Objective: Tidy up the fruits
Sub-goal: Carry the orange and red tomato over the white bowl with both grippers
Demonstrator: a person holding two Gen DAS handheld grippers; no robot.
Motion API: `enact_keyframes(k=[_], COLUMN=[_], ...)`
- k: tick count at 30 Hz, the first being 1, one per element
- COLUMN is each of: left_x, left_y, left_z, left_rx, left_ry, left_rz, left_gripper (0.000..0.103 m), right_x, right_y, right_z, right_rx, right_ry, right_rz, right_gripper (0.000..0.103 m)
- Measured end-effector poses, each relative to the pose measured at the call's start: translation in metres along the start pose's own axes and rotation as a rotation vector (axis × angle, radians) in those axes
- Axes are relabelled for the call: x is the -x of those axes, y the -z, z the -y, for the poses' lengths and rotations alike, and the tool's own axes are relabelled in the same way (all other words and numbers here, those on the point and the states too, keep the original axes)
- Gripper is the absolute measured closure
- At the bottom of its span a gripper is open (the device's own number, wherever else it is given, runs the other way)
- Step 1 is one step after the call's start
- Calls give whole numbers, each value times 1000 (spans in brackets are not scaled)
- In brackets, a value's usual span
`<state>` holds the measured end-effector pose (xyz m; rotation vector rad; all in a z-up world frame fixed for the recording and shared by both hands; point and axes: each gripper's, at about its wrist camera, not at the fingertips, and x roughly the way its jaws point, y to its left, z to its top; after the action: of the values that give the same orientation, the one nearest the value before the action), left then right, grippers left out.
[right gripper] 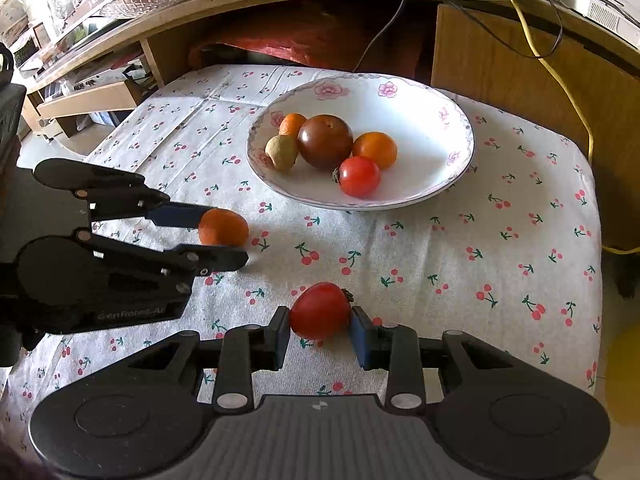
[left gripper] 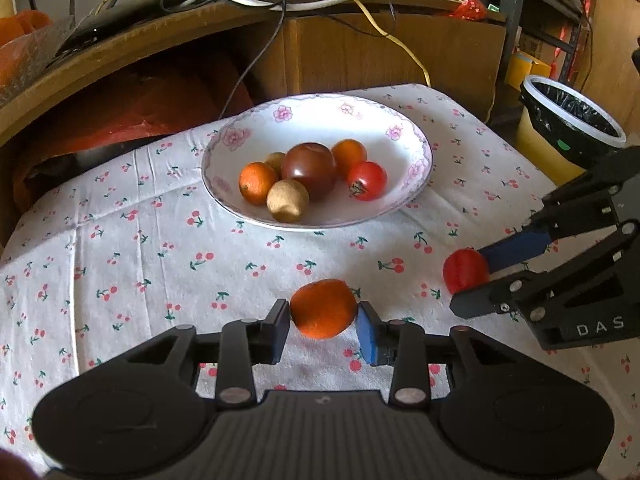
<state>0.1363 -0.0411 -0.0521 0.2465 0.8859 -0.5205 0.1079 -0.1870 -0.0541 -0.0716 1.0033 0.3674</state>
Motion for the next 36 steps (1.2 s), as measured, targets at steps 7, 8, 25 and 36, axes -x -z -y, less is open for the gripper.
enact_keyframes(k=[7, 8, 25, 36], left_x=[9, 11, 5, -21], left_y=[-5, -8, -63, -87], left_z=[1, 0, -15, -28], left_rx=[2, 8, 66, 76], left_ry=[4, 7, -45, -70], left_rz=[15, 25, 128, 133], left_gripper=[61, 61, 61, 62], right_x=[7, 9, 7, -11], right_y=[-10, -13, -64, -88], right_z=[0, 0, 20, 35], right_rx=[-9, -13, -98, -120], right_ry=[8, 8, 64, 97], right_rz=[35, 50, 184, 207], right_gripper=[76, 76, 76, 75])
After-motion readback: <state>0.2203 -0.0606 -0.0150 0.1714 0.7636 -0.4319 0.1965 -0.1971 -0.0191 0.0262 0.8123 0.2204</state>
